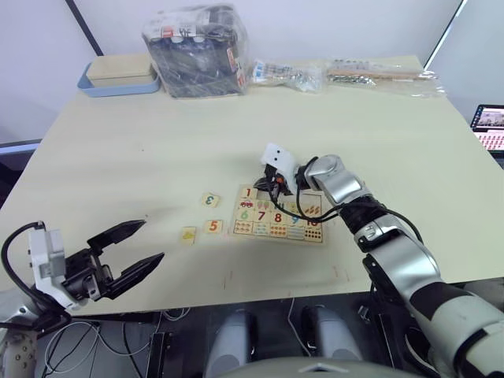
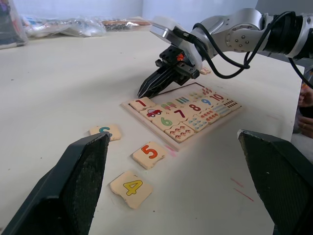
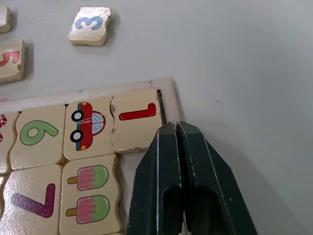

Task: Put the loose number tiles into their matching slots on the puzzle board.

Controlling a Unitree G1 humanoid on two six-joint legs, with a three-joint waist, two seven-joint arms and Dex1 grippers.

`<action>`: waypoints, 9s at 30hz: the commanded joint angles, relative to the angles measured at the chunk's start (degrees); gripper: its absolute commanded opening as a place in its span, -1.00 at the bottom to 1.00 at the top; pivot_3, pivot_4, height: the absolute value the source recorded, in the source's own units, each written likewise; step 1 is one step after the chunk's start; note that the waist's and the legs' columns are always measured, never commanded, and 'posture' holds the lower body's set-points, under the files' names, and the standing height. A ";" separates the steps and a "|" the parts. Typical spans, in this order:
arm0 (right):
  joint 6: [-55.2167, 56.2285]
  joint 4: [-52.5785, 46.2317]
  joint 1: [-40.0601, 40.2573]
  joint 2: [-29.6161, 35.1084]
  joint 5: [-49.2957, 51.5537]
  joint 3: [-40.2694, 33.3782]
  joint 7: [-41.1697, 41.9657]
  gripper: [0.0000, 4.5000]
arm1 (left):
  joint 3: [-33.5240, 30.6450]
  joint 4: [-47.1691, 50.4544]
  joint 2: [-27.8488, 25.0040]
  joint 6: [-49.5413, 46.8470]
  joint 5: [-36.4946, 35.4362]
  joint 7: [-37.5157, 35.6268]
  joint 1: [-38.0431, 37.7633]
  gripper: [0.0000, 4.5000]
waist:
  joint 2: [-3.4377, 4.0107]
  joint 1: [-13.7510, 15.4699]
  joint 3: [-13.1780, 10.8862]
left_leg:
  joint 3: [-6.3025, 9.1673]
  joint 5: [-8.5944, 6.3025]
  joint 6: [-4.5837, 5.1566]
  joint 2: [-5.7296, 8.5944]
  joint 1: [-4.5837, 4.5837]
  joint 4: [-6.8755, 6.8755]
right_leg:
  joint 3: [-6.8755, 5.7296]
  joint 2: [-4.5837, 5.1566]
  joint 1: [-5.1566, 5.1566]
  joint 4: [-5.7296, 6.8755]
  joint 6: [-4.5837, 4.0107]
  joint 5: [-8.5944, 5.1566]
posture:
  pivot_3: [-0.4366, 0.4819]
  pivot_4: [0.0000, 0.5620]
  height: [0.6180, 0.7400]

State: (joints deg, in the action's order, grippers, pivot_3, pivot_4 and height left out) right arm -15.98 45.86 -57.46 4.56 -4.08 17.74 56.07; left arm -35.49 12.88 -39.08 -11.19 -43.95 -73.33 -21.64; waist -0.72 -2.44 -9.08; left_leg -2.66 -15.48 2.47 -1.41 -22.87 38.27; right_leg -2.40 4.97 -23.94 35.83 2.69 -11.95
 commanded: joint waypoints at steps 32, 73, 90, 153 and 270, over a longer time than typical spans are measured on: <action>-7.98 -52.49 33.42 27.83 30.59 -21.13 13.49 -0.34 | -0.46 -1.17 1.03 1.64 0.38 -0.61 -2.58 1.00 | -0.27 1.53 0.17 | -0.03 -0.16 0.28 -0.02 0.04 0.03 | -0.01 0.03 0.08 -0.15 0.00 -0.03 | -0.05 -0.47 1.00; -4.92 -47.49 49.13 45.44 31.96 -33.14 10.89 0.99 | 1.85 -7.72 1.66 6.30 0.95 -7.09 -1.11 1.00 | -0.34 3.23 0.23 | -0.11 -0.17 0.31 -0.11 0.06 0.10 | 0.08 -0.02 0.04 -0.23 0.01 -0.05 | -0.05 -0.47 1.00; 11.03 -3.34 11.88 40.94 10.55 -9.96 21.06 0.99 | 1.87 -7.29 3.46 7.57 -1.18 -10.67 -0.49 1.00 | -0.27 2.54 0.18 | -0.17 -0.16 0.32 -0.06 -0.02 0.12 | 0.06 -0.07 0.08 -0.23 0.00 -0.04 | -0.05 -0.47 1.00; 2.19 -26.06 12.58 38.76 5.04 -7.61 30.23 -0.60 | 2.17 -6.03 3.22 7.11 -0.48 -8.63 0.03 1.00 | -0.12 1.71 0.11 | -0.12 -0.15 0.29 -0.09 0.12 0.13 | 0.05 -0.03 0.18 -0.13 -0.01 -0.02 | -0.05 -0.47 1.00; -37.28 -15.11 -17.60 3.26 -5.81 27.04 8.45 -0.60 | 2.10 0.40 3.18 3.79 -0.48 -3.25 -2.81 1.00 | 0.13 0.08 -0.07 | 0.07 -0.14 0.22 0.03 -0.04 0.04 | -0.31 0.14 -0.08 -0.05 -0.02 -0.01 | -0.05 -0.47 1.00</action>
State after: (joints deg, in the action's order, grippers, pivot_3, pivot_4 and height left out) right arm -53.56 32.06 -73.67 7.91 -9.45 46.36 64.49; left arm -33.03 13.04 -35.88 -8.19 -44.04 -76.13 -24.27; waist -0.59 -2.37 -9.15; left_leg -2.59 -15.62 2.68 -1.38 -22.91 38.32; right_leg -2.71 5.12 -24.01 35.78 2.67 -11.96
